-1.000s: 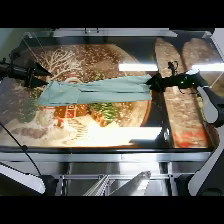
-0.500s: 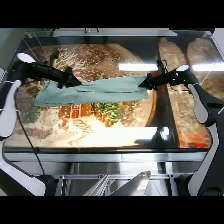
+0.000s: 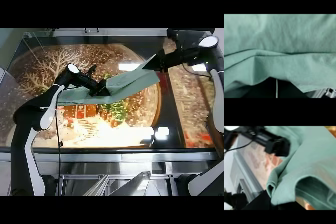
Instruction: Fold the shirts.
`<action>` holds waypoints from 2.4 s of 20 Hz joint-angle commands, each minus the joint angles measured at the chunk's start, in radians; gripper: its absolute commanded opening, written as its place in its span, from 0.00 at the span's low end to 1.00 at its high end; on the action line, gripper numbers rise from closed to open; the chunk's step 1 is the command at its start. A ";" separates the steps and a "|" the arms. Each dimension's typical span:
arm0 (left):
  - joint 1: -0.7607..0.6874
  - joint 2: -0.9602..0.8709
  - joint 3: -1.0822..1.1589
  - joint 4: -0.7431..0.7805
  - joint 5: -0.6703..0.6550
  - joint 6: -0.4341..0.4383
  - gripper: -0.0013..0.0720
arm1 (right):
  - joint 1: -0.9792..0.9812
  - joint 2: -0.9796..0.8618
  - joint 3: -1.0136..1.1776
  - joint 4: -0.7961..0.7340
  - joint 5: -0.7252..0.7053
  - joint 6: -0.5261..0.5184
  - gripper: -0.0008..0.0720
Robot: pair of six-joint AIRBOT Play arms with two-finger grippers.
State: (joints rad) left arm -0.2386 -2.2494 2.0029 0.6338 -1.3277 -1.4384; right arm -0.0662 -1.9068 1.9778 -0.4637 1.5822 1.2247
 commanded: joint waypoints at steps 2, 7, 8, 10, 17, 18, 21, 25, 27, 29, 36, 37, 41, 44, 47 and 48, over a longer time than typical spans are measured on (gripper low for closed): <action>0.023 0.056 0.074 -0.484 -0.115 0.158 0.03 | 0.012 0.103 0.002 0.003 0.021 0.060 0.04; 0.264 0.434 -0.019 -0.591 -0.275 0.185 0.02 | 0.232 0.087 0.002 -0.065 -0.276 0.060 0.04; 0.327 0.524 -0.027 -0.591 -0.266 0.198 0.02 | 0.308 0.061 0.004 -0.080 -0.355 0.060 0.04; 0.428 0.663 -0.043 -0.591 -0.231 0.214 0.03 | 0.459 -0.024 0.022 -0.083 -0.477 0.064 0.04; 0.598 0.991 -0.203 -0.526 -0.272 0.333 0.04 | 0.780 -0.405 0.207 0.737 -1.013 -0.403 0.07; 0.596 1.025 -0.251 -0.486 -0.272 0.336 0.04 | 0.799 -0.417 0.184 0.993 -0.971 -0.587 0.45; 0.597 1.109 -0.396 -0.461 -0.259 0.342 0.04 | 0.834 -0.416 0.103 1.386 -0.893 -0.925 0.80; 0.597 1.170 -0.526 -0.478 -0.251 0.342 0.04 | 0.794 -0.414 0.090 1.216 -0.839 -0.764 0.74; 0.597 1.191 -0.569 -0.478 -0.240 0.343 0.04 | 0.777 -0.410 0.090 1.178 -0.910 -0.668 0.49; 0.596 1.196 -0.584 -0.480 -0.241 0.342 0.04 | 0.755 -0.411 0.090 0.999 -0.939 -0.532 0.49; 0.597 1.195 -0.584 -0.477 -0.235 0.368 0.04 | 0.698 -0.381 0.091 0.397 -0.838 -0.101 0.61; 0.597 1.195 -0.584 -0.478 -0.230 0.369 0.04 | 0.704 -0.372 0.092 0.435 -0.841 -0.168 0.77; 0.597 1.195 -0.584 -0.477 -0.217 0.380 0.04 | 0.698 -0.312 0.091 0.529 -0.829 -0.333 0.70; 0.597 1.195 -0.584 -0.476 -0.222 0.384 0.04 | 0.624 -0.266 0.091 0.309 -0.749 -0.146 0.65; 0.597 1.195 -0.584 -0.476 -0.241 0.392 0.04 | 0.516 -0.257 0.085 0.120 -0.541 0.054 0.65; 0.597 1.195 -0.584 -0.476 -0.246 0.392 0.04 | 0.484 -0.257 0.070 0.110 -0.464 0.073 0.65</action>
State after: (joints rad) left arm 0.3573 -1.0550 1.4193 0.1574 -1.5604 -1.0527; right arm 0.4976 -2.1765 2.0621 -0.2081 0.9218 1.1473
